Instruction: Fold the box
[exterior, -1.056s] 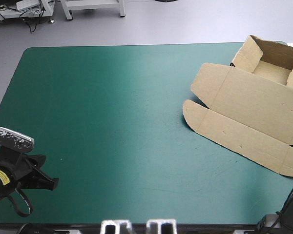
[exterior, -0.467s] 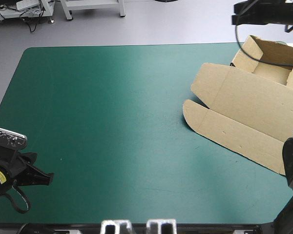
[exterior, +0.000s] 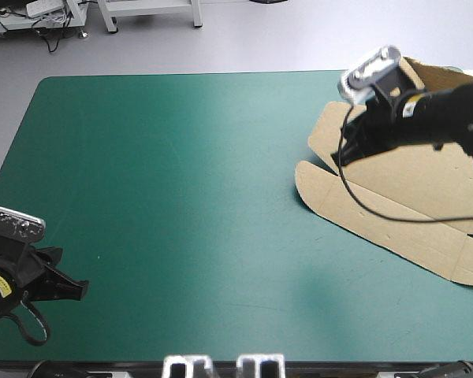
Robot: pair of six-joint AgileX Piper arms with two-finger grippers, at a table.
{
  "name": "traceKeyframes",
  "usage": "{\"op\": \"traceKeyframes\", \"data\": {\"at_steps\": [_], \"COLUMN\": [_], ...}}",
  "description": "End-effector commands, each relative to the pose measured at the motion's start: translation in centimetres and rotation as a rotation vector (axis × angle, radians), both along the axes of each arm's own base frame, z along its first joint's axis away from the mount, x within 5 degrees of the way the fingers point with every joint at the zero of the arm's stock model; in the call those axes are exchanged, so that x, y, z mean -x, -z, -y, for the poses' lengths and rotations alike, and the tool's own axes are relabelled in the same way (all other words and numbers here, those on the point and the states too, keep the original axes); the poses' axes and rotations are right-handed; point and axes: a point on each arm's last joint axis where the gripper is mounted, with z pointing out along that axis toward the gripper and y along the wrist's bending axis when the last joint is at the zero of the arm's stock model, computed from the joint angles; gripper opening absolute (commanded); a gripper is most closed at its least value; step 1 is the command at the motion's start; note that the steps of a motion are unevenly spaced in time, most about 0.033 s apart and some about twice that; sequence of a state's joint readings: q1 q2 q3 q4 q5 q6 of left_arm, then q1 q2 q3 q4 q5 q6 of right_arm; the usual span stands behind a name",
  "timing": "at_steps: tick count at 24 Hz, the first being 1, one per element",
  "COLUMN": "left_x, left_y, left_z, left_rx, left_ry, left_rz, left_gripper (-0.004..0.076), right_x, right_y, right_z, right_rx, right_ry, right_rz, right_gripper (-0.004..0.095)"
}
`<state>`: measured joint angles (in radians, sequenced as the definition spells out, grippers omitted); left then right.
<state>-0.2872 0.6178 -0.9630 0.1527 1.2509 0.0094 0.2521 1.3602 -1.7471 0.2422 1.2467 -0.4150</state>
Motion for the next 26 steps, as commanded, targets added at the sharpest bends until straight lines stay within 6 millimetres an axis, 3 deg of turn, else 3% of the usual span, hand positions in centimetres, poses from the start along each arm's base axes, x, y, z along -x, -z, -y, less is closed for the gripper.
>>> {"op": "traceKeyframes", "data": {"at_steps": [1, 3, 5, 9, 14, 16, 20, 26], "left_x": [0.2, 0.3, 0.4, 0.6, 0.6, 0.3, 0.2, 0.2], "left_y": [-0.5, -0.4, -0.4, -0.3, 0.0, 1.3, 2.8, 2.9], "left_z": [0.0, 0.0, 0.0, 0.8, 1.0, 1.1, 1.3, 1.4], "left_rx": [0.011, 0.008, 0.012, 0.073, 0.082, 0.067, 0.066, 0.077], "left_ry": [0.003, 0.001, 0.003, 0.063, 0.074, 0.09, 0.096, 0.103], "left_rz": [0.0, -0.01, -0.022, -0.047, -0.059, -0.107, -0.16, -0.169], "left_gripper": [-0.0007, -0.0007, -0.0008, -0.0008, -0.001, -0.001, -0.001, -0.001], "right_x": [4.1, 6.7, 7.9, 12.1, 15.2, 15.9, 15.9, 15.9], "right_y": [2.6, 6.3, 8.2, 11.4, 11.1, 11.1, 11.2, 11.2], "right_z": [1.3, 2.0, 2.3, 3.5, 4.8, 5.1, 5.2, 5.2], "right_rx": [0.045, 0.065, 0.08, 0.082, 0.077, 0.073, 0.062, 0.061], "right_ry": [0.006, 0.012, 0.013, 0.024, 0.086, 0.118, 0.148, 0.149], "right_rz": [-0.064, -0.158, -0.203, -0.186, -0.103, -0.12, -0.139, -0.14], "right_gripper": [-0.0025, -0.0025, -0.0025, -0.0024, -0.0024, -0.0025, -0.0024, -0.0024]}}
